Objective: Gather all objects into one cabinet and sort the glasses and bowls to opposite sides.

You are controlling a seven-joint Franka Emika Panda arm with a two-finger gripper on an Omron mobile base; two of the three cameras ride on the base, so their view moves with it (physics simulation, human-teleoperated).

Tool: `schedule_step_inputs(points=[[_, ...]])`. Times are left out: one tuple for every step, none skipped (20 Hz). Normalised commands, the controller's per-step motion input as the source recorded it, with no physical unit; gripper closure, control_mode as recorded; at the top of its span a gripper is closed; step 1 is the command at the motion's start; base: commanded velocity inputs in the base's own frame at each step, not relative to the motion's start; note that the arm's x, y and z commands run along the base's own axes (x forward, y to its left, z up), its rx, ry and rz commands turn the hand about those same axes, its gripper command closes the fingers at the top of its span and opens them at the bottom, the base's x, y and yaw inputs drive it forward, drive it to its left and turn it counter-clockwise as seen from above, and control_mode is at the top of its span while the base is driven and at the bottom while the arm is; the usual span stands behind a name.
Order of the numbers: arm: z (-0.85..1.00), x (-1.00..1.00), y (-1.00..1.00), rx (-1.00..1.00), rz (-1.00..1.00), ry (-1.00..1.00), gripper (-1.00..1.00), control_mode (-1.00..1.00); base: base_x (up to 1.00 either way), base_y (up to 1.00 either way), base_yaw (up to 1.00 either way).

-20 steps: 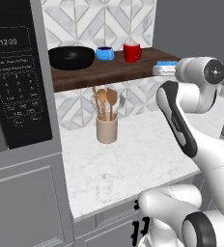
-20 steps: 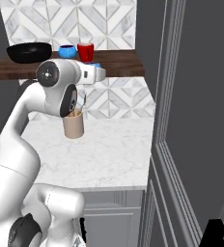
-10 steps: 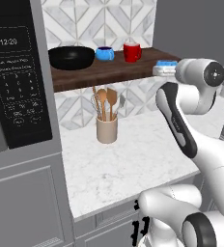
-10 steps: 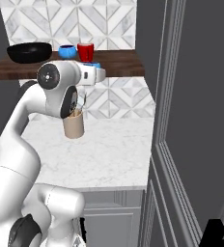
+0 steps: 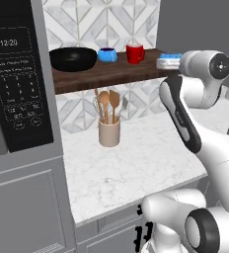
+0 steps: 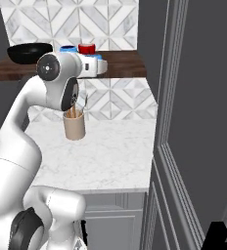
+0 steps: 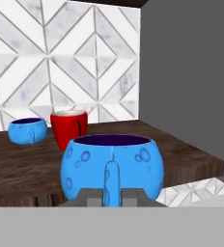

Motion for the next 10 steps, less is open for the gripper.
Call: schedule_step_inputs(points=[[0.0, 0.49, 0.0, 0.0, 0.0, 0.0, 1.0, -1.0, 0.0, 0.0, 0.0], [0.0, 0.45, 0.0, 0.0, 0.0, 0.0, 1.0, -1.0, 0.0, 0.0, 0.0], [-0.02, 0.41, 0.0, 0.0, 0.0, 0.0, 1.0, -1.0, 0.0, 0.0, 0.0], [-0.08, 0.38, 0.0, 0.0, 0.0, 0.0, 1.0, -1.0, 0.0, 0.0, 0.0], [-0.16, 0.37, 0.0, 0.0, 0.0, 0.0, 1.0, -1.0, 0.0, 0.0, 0.0], [-0.19, 0.36, 0.0, 0.0, 0.0, 0.0, 1.0, -1.0, 0.0, 0.0, 0.0], [-0.19, 0.36, 0.0, 0.0, 0.0, 0.0, 1.0, -1.0, 0.0, 0.0, 0.0], [-0.18, 0.31, 0.0, 0.0, 0.0, 0.0, 1.0, -1.0, 0.0, 0.0, 0.0], [-0.18, 0.25, 0.0, 0.0, 0.0, 0.0, 1.0, -1.0, 0.0, 0.0, 0.0], [-0.17, 0.23, 0.0, 0.0, 0.0, 0.0, 1.0, -1.0, 0.0, 0.0, 0.0]])
